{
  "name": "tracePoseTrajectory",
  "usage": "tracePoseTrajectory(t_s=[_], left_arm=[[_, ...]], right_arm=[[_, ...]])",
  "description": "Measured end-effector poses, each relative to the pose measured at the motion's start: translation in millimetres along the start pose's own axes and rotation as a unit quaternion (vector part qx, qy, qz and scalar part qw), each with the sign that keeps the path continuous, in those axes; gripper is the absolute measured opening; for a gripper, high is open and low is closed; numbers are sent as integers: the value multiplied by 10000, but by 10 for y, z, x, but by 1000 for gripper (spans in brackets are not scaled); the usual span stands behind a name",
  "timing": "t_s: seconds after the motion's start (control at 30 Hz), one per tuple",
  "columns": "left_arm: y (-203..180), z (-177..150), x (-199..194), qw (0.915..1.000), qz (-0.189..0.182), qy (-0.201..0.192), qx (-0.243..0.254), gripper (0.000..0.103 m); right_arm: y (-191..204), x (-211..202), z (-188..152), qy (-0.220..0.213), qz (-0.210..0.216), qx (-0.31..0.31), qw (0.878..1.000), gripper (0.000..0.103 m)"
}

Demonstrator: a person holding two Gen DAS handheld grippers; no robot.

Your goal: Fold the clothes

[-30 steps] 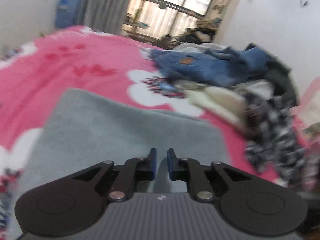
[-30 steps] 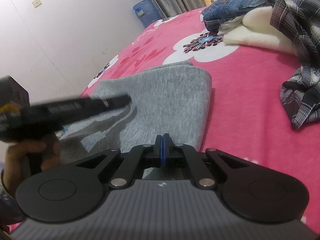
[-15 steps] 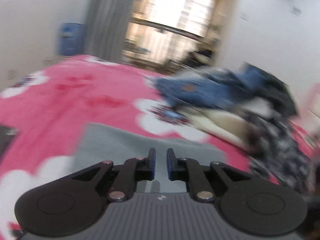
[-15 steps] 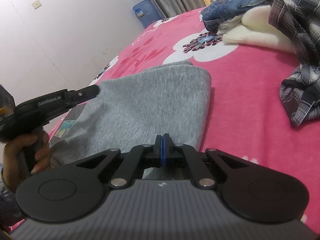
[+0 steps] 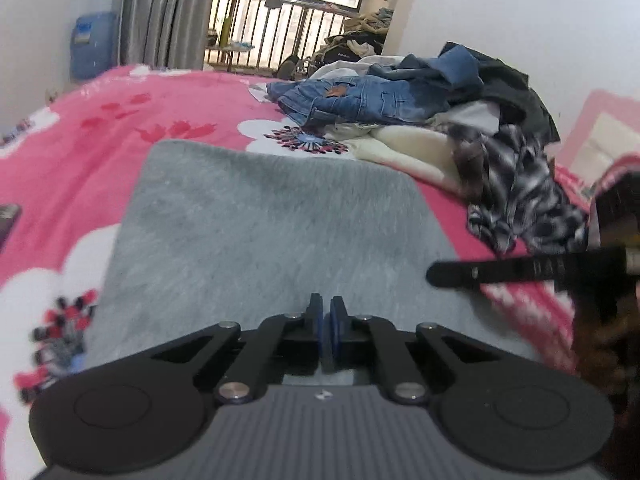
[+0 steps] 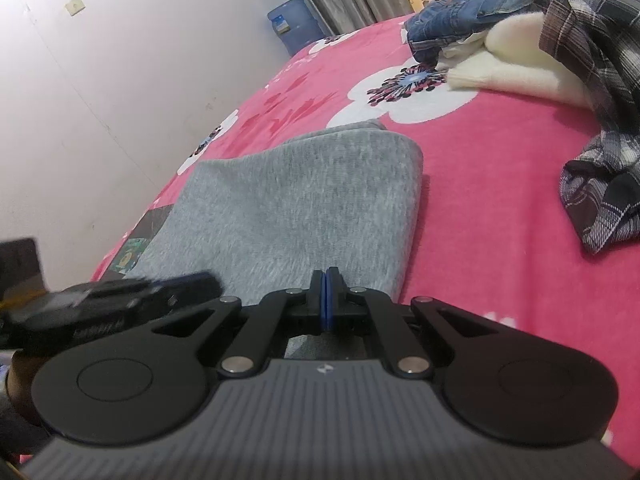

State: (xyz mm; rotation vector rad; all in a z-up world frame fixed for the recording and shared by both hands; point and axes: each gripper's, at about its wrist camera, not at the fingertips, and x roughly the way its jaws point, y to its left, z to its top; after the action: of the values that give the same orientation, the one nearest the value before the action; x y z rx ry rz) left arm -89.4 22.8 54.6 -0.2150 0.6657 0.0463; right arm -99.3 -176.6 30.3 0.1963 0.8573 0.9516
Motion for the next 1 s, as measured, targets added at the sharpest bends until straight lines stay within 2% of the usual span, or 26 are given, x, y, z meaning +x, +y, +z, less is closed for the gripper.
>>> tracePoseTrajectory(t_s=[0.07,0.17,0.33,0.4,0.47,0.53,0.7,0.8,0.9,1.0], left_arm=[[-21,-42,-53,9999,82,-88,-26,7],[10,-38,-31,9996,94,-130,-218,7],[18,-38,-6,9996,100,-157,-207,7],[18,-35,-9,9997,81,-143,-185,7],[21,-32,-12,9998,57,-127,-169,7],[47,-17,-18,9997,-8,-101,-207,7],[41,41,-48,9987,26,-121,-490,7],[-23,99,-133,9962,-225,-476,-692,7],[-164,140,-128,9964,-574,-461,-424,7],[-264,60,-55,9955,-817,-250,-411,7]], right_arm=[[37,-27,15,3,-68,5,10000,0],[139,-77,21,-3,-117,-210,9997,6],[253,-162,-120,39,509,-656,9965,27],[282,-160,-266,191,419,-710,9964,28],[313,-278,-408,45,271,-961,9950,28],[315,-396,-450,83,94,-1099,9939,26],[51,-637,-514,243,-434,-386,9980,30],[-77,-767,-601,-175,-552,22,9983,28],[-106,-864,-616,-568,-657,106,9962,30],[-84,-895,-510,-826,-377,-43,9959,30]])
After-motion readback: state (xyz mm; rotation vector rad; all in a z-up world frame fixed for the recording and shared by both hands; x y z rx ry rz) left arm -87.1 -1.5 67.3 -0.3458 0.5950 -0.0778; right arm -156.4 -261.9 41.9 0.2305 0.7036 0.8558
